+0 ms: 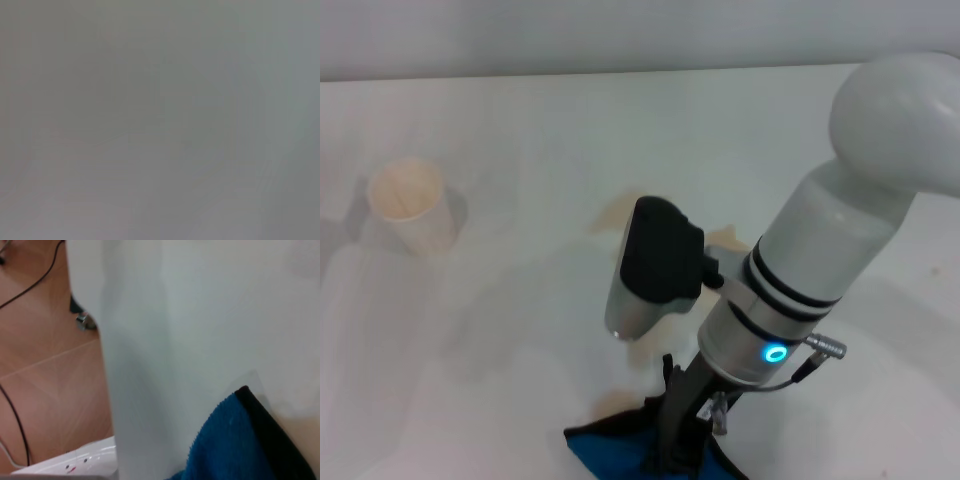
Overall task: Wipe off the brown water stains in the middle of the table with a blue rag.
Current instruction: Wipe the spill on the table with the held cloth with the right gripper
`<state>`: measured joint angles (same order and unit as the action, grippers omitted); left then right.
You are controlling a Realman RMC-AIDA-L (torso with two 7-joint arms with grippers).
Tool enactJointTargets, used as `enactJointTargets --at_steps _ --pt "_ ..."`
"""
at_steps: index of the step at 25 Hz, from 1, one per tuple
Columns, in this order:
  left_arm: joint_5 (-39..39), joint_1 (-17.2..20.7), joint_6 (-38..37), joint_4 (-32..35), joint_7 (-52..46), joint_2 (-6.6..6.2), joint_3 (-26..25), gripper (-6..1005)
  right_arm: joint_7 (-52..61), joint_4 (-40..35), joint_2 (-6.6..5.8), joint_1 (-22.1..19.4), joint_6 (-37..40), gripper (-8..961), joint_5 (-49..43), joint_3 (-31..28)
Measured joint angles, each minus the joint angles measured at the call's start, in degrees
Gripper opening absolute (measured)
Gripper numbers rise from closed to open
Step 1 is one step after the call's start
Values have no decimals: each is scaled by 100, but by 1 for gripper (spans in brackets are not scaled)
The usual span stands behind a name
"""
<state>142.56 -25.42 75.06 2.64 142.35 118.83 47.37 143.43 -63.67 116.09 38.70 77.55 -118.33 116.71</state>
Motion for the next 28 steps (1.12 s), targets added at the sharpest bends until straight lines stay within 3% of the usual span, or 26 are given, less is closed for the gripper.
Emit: enactJointTargets --at_steps 7,14,28 --pt "-48 -14 0 0 -5 17 4 861 -47 -7 10 59 -272 57 176 488" --pt "-54 -8 11 0 -6 18 62 861 -50 42 11 31 -1015 57 241 736" --pt "-51 21 17 0 -6 9 62 862 -44 312 -35 -212 -1572 56 80 116"
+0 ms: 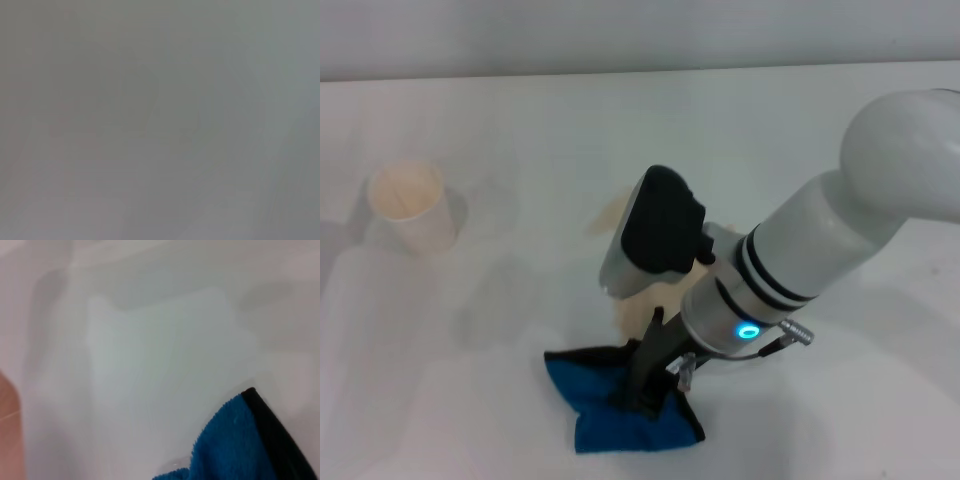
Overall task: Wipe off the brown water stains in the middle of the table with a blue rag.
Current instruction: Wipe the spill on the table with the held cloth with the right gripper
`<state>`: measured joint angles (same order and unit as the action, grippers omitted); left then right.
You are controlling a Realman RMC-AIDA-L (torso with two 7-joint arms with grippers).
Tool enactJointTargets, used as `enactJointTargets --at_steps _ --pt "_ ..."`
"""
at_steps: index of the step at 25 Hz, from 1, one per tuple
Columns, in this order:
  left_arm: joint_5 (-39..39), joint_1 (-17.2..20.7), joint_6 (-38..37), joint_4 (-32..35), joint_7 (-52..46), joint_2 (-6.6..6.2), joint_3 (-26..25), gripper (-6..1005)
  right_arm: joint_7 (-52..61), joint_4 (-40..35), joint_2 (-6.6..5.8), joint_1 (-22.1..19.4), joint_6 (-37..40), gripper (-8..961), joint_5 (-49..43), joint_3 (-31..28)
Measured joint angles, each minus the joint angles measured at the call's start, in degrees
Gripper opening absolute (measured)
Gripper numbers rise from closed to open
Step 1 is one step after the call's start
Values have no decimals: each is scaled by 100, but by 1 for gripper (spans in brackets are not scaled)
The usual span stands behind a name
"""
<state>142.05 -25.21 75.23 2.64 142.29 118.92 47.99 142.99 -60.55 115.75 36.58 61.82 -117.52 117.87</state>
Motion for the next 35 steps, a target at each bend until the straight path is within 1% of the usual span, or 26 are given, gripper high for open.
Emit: enactJointTargets --at_steps 3,10,17,26,32,35 --pt "12 -12 -4 0 0 -1 0 862 1 99 -9 -38 -93 56 -133 -209" --pt "21 -28 -13 7 0 -1 -7 862 1 233 -20 -252 -263 56 -561 -958" --pt "33 -15 -18 67 0 0 -20 861 1 374 -42 -317 -327 56 -974 -1516" --pt "40 -12 -18 71 0 0 -35 861 2 582 -45 -433 -619 57 -1623 -2289" --pt "43 -17 -17 71 0 0 -36 861 5 714 -44 -466 -728 57 -1862 -2730" --pt "43 -19 -17 70 0 0 -35 861 6 733 -43 -490 -771 56 -1921 -2856"
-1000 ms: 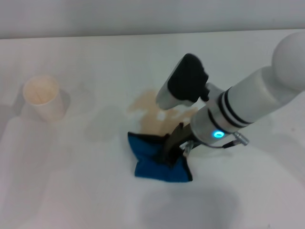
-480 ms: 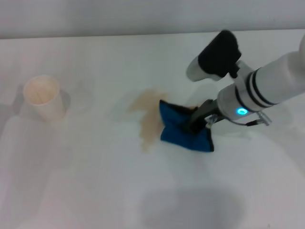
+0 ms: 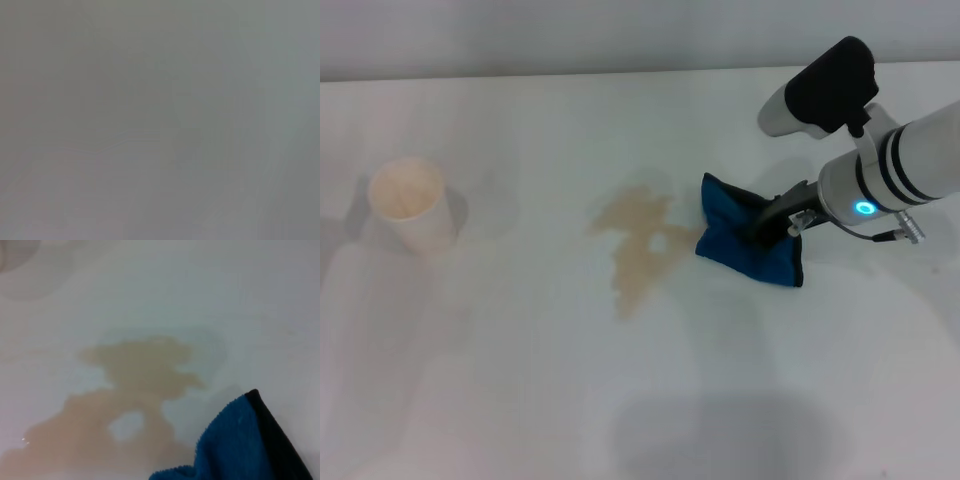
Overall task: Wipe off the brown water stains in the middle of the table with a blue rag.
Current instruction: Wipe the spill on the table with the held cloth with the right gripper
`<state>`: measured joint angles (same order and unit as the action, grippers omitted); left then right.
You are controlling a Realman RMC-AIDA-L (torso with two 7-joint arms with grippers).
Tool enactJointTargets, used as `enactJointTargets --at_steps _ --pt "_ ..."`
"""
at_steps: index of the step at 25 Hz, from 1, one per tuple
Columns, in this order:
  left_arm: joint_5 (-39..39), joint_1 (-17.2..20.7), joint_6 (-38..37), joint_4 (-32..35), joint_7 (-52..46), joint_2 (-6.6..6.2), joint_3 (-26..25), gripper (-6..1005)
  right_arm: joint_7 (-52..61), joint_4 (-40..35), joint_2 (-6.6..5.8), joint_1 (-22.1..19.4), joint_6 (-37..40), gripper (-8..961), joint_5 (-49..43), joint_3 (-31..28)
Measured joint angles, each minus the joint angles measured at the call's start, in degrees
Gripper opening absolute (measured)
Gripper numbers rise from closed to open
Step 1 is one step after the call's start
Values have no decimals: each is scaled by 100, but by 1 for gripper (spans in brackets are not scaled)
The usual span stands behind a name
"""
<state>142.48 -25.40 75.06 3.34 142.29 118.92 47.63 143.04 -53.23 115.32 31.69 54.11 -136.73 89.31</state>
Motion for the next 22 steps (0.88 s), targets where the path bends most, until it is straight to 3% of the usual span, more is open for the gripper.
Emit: enactJointTargets --at_steps 5,22 --pt "0 -4 0 0 0 0 0 861 3 0 42 45 -64 56 53 116" --pt "9 -9 0 0 0 0 -9 862 1 -436 71 170 -193 57 1536 2193"
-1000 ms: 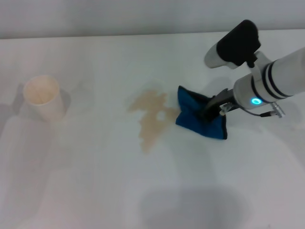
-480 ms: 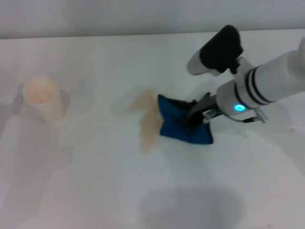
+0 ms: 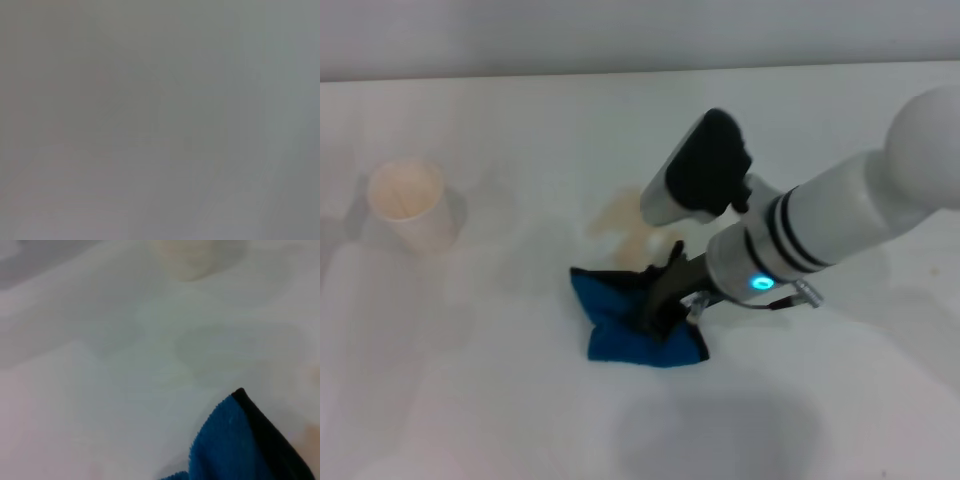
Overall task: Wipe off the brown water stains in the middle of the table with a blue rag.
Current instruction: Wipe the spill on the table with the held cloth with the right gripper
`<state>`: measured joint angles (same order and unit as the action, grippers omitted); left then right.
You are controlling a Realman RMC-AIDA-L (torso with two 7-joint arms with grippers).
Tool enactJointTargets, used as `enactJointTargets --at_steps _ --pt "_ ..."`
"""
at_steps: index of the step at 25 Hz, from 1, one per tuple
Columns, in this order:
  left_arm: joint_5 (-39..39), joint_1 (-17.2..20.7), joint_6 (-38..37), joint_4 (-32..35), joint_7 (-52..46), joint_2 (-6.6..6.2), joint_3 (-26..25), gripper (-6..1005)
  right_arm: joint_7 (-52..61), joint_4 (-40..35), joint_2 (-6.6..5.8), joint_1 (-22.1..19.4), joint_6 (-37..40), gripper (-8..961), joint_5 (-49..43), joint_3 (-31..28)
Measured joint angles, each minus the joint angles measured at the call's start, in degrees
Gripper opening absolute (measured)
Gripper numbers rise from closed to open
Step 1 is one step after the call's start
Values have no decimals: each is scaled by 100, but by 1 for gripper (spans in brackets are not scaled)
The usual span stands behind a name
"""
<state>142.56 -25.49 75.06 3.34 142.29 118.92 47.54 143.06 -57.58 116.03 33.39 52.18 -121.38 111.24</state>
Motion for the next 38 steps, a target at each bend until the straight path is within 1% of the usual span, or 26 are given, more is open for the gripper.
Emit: enactJointTargets --at_steps 2,6,12,15,18,23,30,38 --pt "0 0 0 0 0 0 -4 862 0 -9 10 6 -162 56 34 136" --pt "5 2 0 0 0 0 -8 862 5 74 19 -47 -621 56 271 205" --pt "25 5 0 0 0 5 -8 862 19 354 -7 -87 -1289 56 373 172" --pt "63 2 0 1 0 -1 -9 861 21 545 -13 -63 -1528 57 366 159" --pt "70 0 0 6 0 -4 -9 861 21 743 -25 -37 -1660 57 353 -5" --pt "76 -1 0 9 0 -2 -9 861 13 1005 -53 -47 -1760 57 132 -527" --pt "83 -9 -1 9 0 0 -8 862 11 1310 -76 -132 -1767 57 -472 -1607" --pt "125 -9 -1 9 0 0 -8 861 7 1356 -93 -370 -1736 57 -1177 -2794"
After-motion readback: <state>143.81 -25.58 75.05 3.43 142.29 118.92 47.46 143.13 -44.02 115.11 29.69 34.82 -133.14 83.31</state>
